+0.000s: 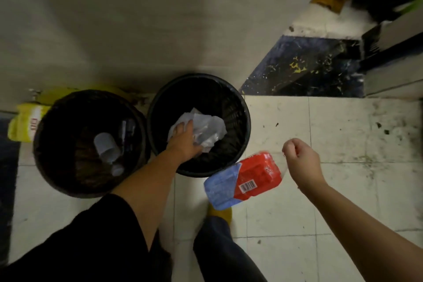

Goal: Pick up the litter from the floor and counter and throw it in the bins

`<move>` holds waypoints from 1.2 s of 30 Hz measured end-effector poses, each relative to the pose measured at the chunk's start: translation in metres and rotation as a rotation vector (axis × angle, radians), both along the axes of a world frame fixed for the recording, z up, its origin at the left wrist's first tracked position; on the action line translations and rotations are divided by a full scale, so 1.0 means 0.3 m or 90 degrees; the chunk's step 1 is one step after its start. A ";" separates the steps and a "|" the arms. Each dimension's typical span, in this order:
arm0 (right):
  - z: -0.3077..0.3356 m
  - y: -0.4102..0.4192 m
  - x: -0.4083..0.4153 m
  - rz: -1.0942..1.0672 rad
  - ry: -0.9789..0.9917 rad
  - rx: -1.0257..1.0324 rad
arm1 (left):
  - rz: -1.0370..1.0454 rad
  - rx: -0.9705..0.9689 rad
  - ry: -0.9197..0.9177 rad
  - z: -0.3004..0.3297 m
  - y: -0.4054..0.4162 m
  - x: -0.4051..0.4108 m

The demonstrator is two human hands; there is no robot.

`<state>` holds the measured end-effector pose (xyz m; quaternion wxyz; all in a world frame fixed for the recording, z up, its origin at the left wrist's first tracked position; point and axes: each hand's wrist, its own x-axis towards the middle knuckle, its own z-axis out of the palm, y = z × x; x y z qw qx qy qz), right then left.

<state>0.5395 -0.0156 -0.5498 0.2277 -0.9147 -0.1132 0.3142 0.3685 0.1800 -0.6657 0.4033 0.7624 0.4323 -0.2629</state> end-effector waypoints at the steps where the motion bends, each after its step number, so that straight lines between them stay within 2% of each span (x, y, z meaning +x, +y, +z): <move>1: 0.036 0.032 -0.017 0.008 0.002 0.007 | -0.001 0.025 -0.023 0.055 0.019 -0.036; 4: 0.134 0.157 -0.083 0.020 0.022 0.050 | -0.009 0.108 -0.012 0.201 0.068 -0.183; 7: 0.193 0.324 -0.184 0.040 0.081 0.134 | 0.023 0.103 0.074 0.227 0.086 -0.401; 9: 0.189 0.453 -0.289 0.119 0.116 0.158 | -0.001 0.101 0.146 0.201 0.084 -0.565; 12: 0.084 0.636 -0.506 0.256 0.124 0.141 | -0.117 0.042 0.239 0.149 0.062 -0.762; 17: -0.202 0.792 -0.823 0.455 0.069 0.014 | -0.182 0.111 0.162 0.046 0.062 -0.921; 23: -0.449 0.813 -0.949 0.492 0.016 -0.148 | -0.219 0.204 0.055 -0.035 0.058 -1.004; 25: -0.481 0.812 -0.971 0.550 -0.016 -0.216 | -0.225 0.208 0.045 -0.046 0.053 -1.010; 28: -0.467 0.827 -0.978 0.578 -0.051 -0.234 | -0.222 0.192 0.062 -0.035 0.075 -1.005; 31: -0.390 0.831 -0.929 0.594 -0.069 -0.195 | -0.213 0.164 0.111 0.020 0.104 -0.981; 36: -0.001 0.783 -0.787 0.620 -0.072 -0.158 | -0.174 0.132 0.132 0.307 0.167 -0.886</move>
